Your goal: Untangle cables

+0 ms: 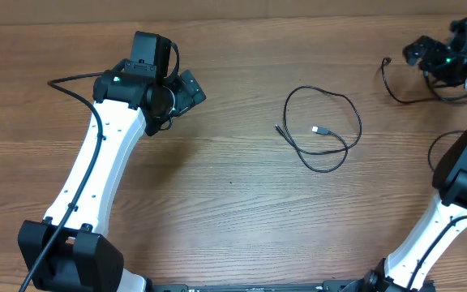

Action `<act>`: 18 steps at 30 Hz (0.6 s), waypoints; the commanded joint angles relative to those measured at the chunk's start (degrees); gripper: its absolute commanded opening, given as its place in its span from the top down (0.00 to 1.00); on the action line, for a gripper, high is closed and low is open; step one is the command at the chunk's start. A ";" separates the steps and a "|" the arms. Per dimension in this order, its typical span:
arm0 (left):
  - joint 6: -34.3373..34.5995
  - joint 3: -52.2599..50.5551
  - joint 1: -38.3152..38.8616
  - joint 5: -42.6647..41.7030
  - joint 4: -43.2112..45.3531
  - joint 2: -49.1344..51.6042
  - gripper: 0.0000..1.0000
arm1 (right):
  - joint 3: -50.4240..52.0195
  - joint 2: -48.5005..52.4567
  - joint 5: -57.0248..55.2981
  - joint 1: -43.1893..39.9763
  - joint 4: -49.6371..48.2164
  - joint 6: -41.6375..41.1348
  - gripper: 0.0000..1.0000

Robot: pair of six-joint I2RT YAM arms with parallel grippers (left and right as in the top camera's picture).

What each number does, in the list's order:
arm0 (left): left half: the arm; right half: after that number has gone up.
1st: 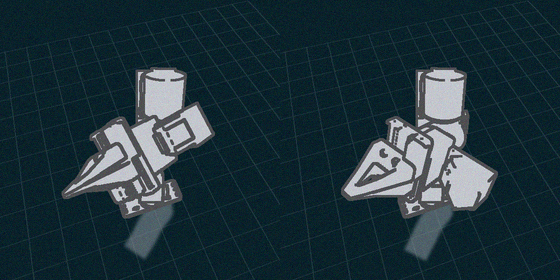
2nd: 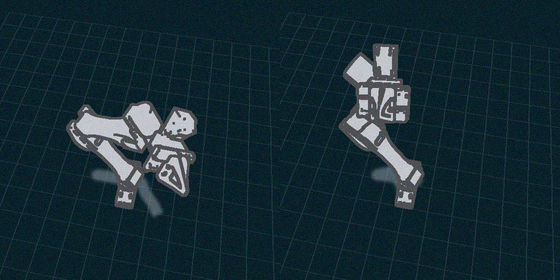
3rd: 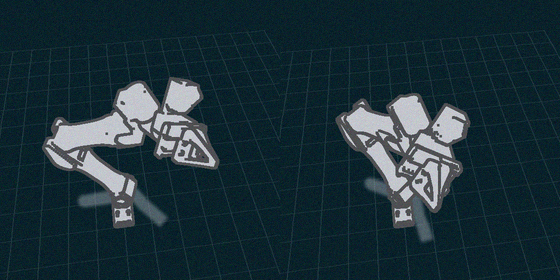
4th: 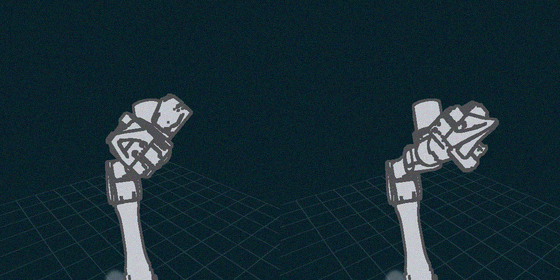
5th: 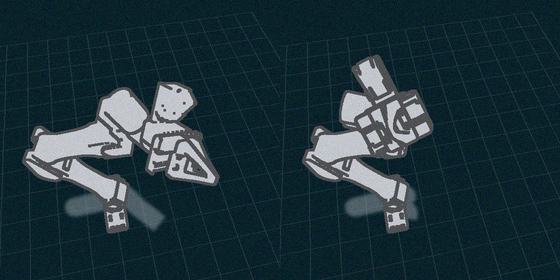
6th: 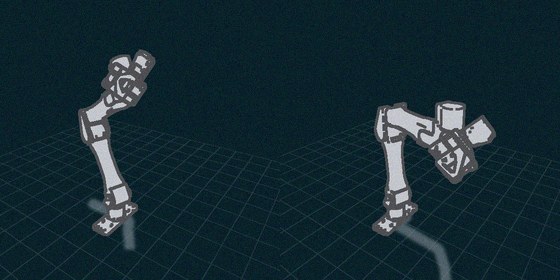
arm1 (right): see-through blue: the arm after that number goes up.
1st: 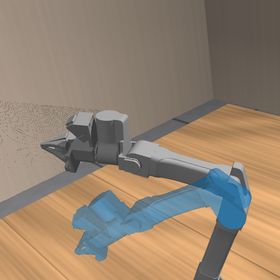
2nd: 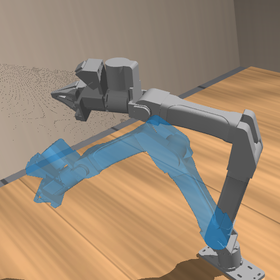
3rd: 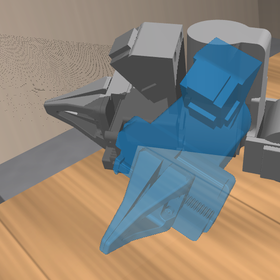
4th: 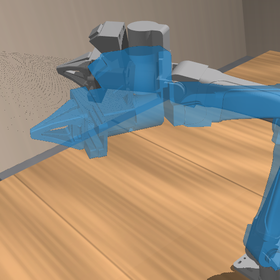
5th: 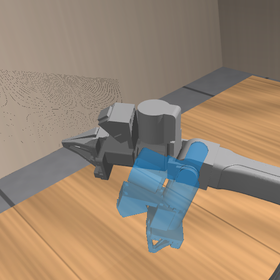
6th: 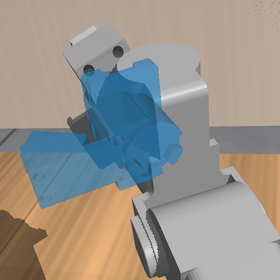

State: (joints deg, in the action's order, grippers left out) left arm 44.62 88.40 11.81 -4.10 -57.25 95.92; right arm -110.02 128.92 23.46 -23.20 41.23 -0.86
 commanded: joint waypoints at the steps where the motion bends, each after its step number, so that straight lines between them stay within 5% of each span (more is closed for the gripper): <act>1: -0.92 -0.61 -0.17 0.22 0.09 0.50 0.00 | 0.02 -3.61 8.87 2.97 3.87 5.18 0.00; 5: -0.90 -0.61 -0.17 0.22 0.09 0.50 0.01 | 3.41 -2.71 4.35 6.97 3.39 13.99 0.00; 10: -0.90 -0.61 -0.17 0.22 0.09 0.50 0.01 | 5.16 0.24 -16.11 10.69 -0.50 14.40 0.12; 12: -0.90 -0.61 -0.17 0.22 0.09 0.50 0.00 | 5.16 0.87 -19.52 11.43 -1.38 14.36 0.37; 15: -0.92 -0.61 -0.17 0.22 0.09 0.50 0.00 | 4.94 0.70 -19.82 11.74 -2.23 11.72 0.95; 18: -0.90 -0.61 -0.17 0.22 0.09 0.50 0.00 | 2.67 0.26 -21.07 11.47 -4.24 8.13 0.96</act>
State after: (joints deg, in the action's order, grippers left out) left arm 44.62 88.40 11.81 -4.10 -57.25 95.92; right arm -105.32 129.51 6.98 -10.96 38.44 10.44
